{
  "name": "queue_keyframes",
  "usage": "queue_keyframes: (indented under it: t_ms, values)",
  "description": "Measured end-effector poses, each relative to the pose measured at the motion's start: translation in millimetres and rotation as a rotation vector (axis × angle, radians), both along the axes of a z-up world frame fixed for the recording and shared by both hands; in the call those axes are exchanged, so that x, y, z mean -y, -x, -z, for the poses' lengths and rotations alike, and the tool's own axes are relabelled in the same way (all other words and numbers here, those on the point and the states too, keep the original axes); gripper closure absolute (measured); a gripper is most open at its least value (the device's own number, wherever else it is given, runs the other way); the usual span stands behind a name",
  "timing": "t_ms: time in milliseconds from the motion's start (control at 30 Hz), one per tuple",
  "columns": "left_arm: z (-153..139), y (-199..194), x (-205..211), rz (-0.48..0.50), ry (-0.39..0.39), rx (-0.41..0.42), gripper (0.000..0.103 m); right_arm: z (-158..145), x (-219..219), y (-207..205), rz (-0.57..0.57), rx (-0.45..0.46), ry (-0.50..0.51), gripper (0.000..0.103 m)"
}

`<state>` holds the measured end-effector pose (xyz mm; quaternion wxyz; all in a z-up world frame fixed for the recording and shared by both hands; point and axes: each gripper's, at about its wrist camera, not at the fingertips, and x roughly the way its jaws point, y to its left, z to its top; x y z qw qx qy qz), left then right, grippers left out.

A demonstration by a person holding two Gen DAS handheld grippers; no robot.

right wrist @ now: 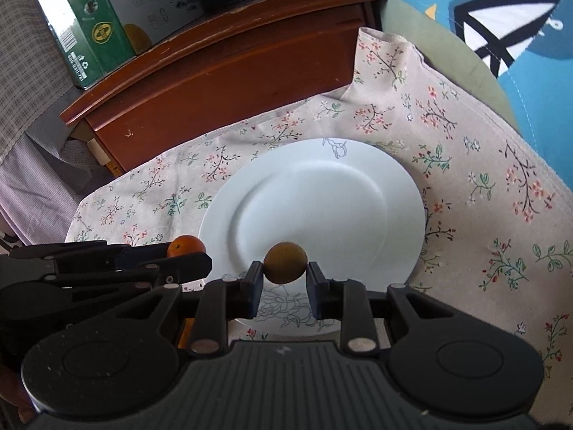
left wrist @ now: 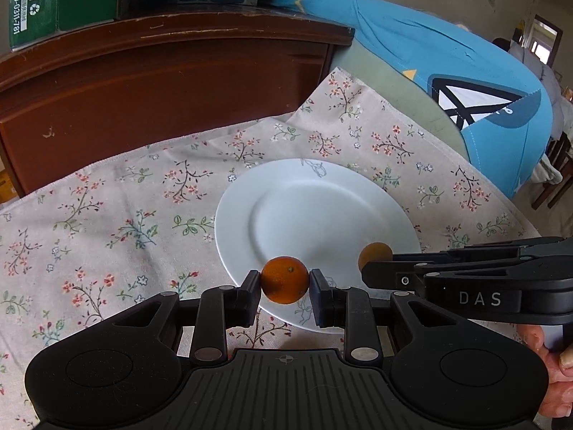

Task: Organize fruits
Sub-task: 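Open the left tool onto the plate while the right tool releases the kiwi beside it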

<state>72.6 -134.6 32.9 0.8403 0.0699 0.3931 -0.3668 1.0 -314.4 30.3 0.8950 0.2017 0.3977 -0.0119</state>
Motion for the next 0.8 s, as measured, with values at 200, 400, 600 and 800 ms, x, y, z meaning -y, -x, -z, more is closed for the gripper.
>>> queue_keyframes:
  t_ms: [200,400,600,800]
  values:
    - [11,-7,9,0.012,0.003,-0.017,0.077,7,4,-9,0.016,-0.005,-0.01,0.077]
    - [16,-12,14,-0.001,0.002,-0.015,0.073,9,12,-16,0.05,-0.011,-0.029,0.074]
    - [13,-15,6,-0.06,-0.022,0.022,0.056,4,33,-17,0.157,0.007,-0.024,0.071]
    - [21,-21,0,-0.109,-0.077,0.018,0.055,6,53,-18,0.312,-0.019,0.084,0.064]
